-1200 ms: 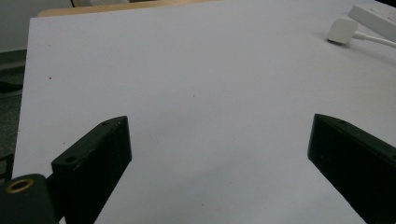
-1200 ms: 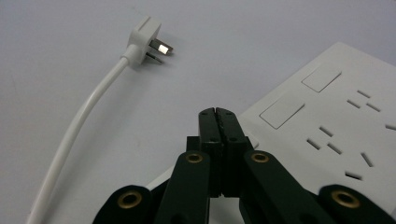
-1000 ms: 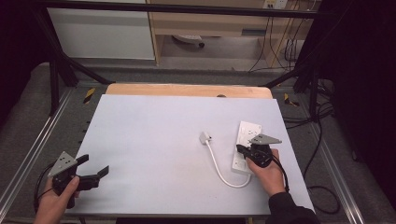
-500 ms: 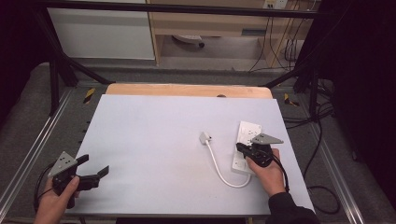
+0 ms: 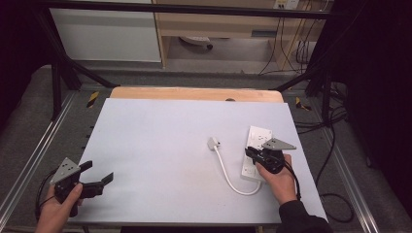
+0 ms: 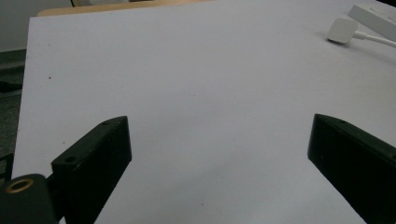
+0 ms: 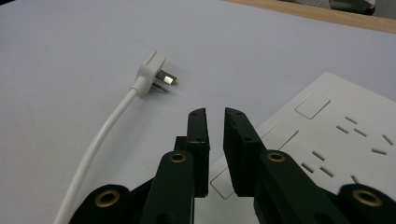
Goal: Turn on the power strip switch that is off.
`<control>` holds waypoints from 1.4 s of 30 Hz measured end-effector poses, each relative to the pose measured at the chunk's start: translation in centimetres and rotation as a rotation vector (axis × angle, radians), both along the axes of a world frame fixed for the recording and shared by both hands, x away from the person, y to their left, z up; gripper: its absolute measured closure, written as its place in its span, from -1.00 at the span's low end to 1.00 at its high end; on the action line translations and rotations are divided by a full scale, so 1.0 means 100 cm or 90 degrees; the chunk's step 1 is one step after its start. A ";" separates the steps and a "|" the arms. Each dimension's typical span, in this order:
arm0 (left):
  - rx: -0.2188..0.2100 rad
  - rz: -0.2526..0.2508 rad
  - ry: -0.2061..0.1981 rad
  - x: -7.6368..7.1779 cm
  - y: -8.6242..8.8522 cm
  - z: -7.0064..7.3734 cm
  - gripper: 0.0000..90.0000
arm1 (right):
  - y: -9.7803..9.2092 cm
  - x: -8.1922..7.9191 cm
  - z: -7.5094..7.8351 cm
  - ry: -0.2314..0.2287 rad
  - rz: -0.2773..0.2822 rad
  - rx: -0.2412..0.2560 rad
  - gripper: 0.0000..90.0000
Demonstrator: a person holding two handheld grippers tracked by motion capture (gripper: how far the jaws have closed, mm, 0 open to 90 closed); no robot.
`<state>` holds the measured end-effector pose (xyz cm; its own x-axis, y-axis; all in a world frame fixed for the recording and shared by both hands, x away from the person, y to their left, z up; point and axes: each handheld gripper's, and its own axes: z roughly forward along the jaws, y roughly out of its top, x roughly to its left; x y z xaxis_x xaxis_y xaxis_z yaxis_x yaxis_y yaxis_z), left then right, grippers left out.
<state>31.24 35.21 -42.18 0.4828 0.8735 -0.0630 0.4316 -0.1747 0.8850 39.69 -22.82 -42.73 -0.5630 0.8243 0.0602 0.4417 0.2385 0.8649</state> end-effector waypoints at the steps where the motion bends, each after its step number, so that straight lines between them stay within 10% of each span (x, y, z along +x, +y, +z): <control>1: 0.000 -0.001 0.000 0.000 0.000 0.000 -0.86 | 0.000 0.000 0.000 -0.002 -0.001 0.001 0.78; 27: -0.001 0.001 0.001 0.000 0.000 0.000 -0.86 | -0.002 -0.005 0.013 -0.038 -0.028 0.023 0.35; 42: -0.001 0.002 0.001 0.000 0.001 0.000 -0.86 | -0.006 -0.006 0.021 -0.060 -0.072 0.049 -0.37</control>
<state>31.23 35.27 -42.20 0.4802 0.8747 -0.0655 0.4333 -0.1716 0.8848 39.10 -23.41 -40.59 -0.4725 0.8780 0.0761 0.3775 0.1236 0.9177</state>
